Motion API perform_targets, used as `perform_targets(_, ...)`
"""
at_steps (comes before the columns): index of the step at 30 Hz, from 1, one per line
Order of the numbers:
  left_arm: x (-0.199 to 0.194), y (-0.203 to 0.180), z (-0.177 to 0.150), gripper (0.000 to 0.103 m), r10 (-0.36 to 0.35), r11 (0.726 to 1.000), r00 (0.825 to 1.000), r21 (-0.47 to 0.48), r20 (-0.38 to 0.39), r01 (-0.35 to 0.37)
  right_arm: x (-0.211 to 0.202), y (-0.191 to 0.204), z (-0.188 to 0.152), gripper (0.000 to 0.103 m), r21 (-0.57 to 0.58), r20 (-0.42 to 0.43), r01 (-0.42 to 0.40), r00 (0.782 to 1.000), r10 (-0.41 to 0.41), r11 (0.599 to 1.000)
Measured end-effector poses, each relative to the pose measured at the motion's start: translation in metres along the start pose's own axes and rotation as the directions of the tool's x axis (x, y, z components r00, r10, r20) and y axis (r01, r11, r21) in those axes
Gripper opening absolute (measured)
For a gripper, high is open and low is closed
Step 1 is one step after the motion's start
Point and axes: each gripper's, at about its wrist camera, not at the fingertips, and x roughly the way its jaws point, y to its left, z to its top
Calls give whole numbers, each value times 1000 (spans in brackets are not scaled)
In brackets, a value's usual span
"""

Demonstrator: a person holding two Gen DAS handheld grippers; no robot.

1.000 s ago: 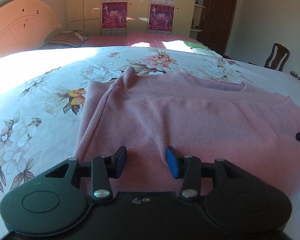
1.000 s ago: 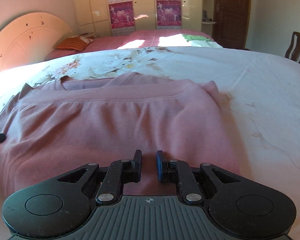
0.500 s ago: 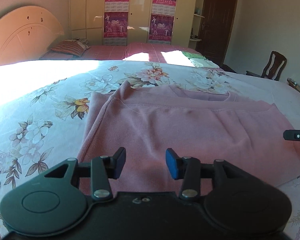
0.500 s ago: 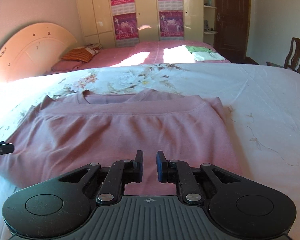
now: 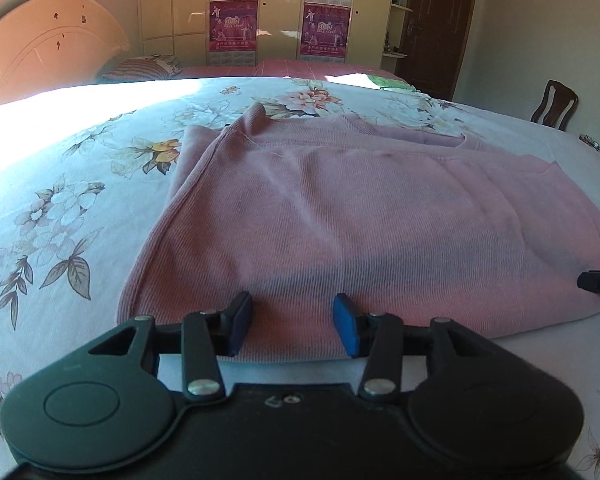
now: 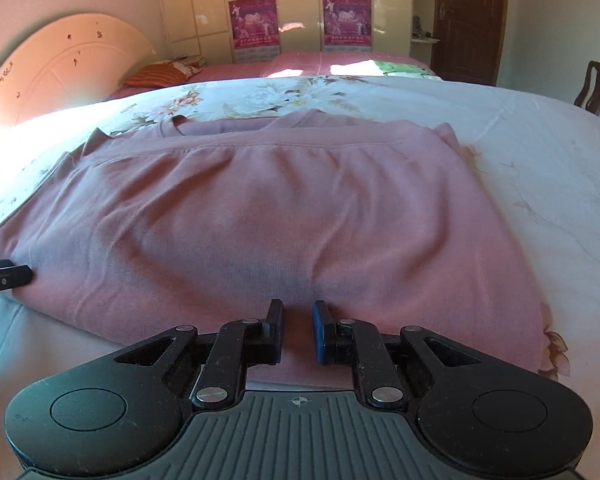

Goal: Fold small clothes

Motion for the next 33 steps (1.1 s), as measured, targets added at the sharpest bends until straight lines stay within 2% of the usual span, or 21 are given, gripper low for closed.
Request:
perform_targets(4,-3,-6,1,45,16,1000,1000,-3,-7,-16,-11,0,2,13,17,15,21,1000,-22,1000)
perform_targets(9,-3,-6,-1,48,26,1000,1000,-4,-4,-26,-7,3,3,14,8,-14,40,999,-40,999)
perform_targets(11,-5,-6,1,51,29,1000,999,-5,-13,-29,-15,3,6,14,45,-1,20,1000,-20,999)
perform_targets(12,-6,-6,2,57,29,999,999,-12,-16,-29,-19,4,7,17,55,10,9,1000,-9,998)
perform_targets(13,-7,-6,2,64,29,999,999,-18,-18,-29,-24,5,7,34,52,23,6,1000,-7,999)
perform_targets(14,-8,-6,2,67,30,999,999,-23,-19,-30,-26,8,6,49,39,30,14,999,-15,999)
perform_targets(15,-8,-6,1,69,32,999,999,-19,-21,-32,-25,11,4,71,19,29,29,999,-29,999)
perform_targets(18,-9,-7,0,69,36,999,999,-15,-23,-37,-16,15,0,71,12,-17,46,999,-46,999)
perform_targets(23,-23,-2,4,74,20,998,1000,-66,-21,-21,-34,22,6,71,36,36,-9,999,8,999)
perform_targets(26,-36,6,4,77,-19,989,1000,-146,-22,16,-44,36,15,71,6,74,-34,997,34,999)
perform_targets(29,-47,18,-2,78,-64,967,998,-250,-30,54,-49,50,21,71,-28,98,-61,993,63,998)
perform_targets(32,-53,32,-12,77,-102,929,994,-360,-39,81,-48,60,25,71,-45,114,-80,990,84,996)
perform_targets(33,-54,38,-17,76,-121,907,992,-411,-41,93,-45,64,26,71,-50,117,-88,989,93,995)
